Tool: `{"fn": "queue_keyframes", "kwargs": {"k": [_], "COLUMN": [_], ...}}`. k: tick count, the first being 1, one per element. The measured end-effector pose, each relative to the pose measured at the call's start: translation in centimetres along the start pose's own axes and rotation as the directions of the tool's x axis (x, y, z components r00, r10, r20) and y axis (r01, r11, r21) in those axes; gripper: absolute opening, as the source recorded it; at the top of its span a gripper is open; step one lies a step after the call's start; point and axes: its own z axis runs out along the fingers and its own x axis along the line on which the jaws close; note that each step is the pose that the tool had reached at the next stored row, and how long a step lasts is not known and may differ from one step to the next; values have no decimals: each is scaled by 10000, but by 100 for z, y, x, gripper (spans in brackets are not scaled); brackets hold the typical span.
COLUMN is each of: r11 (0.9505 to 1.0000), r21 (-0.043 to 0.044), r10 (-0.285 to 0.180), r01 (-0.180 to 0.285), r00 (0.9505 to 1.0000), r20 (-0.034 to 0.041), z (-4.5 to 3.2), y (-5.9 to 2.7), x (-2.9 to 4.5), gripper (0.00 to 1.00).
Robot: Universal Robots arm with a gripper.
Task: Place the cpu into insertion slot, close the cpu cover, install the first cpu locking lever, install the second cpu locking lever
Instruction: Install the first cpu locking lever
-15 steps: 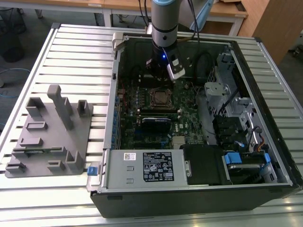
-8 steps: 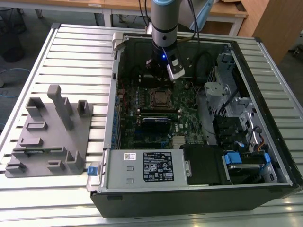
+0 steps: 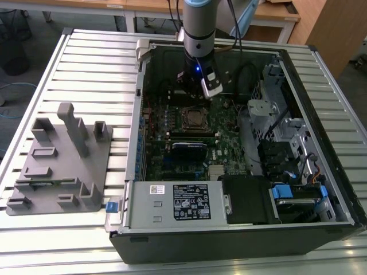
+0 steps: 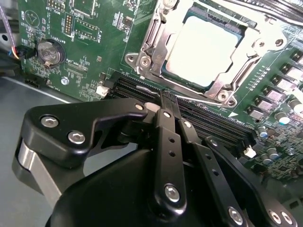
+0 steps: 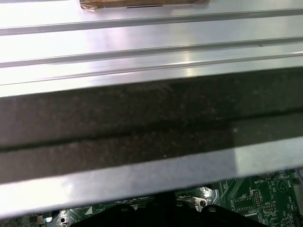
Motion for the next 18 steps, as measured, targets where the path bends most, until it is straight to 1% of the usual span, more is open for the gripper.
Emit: {"fn": "queue_keyframes", "kwargs": {"k": [7, 10, 11, 18], "r11": [10000, 9991, 9988, 9988], "r21": [9, 43, 50, 52], "r10": [89, 426, 482, 496], "r01": [-89, -426, -483, -497], "r00": [10000, 9991, 9988, 9987], "r20": [17, 77, 87, 89], "z": [2, 3, 3, 8], "y": [0, 0, 0, 28], "x": [0, 0, 0, 5], "gripper": [11, 11, 11, 11]}}
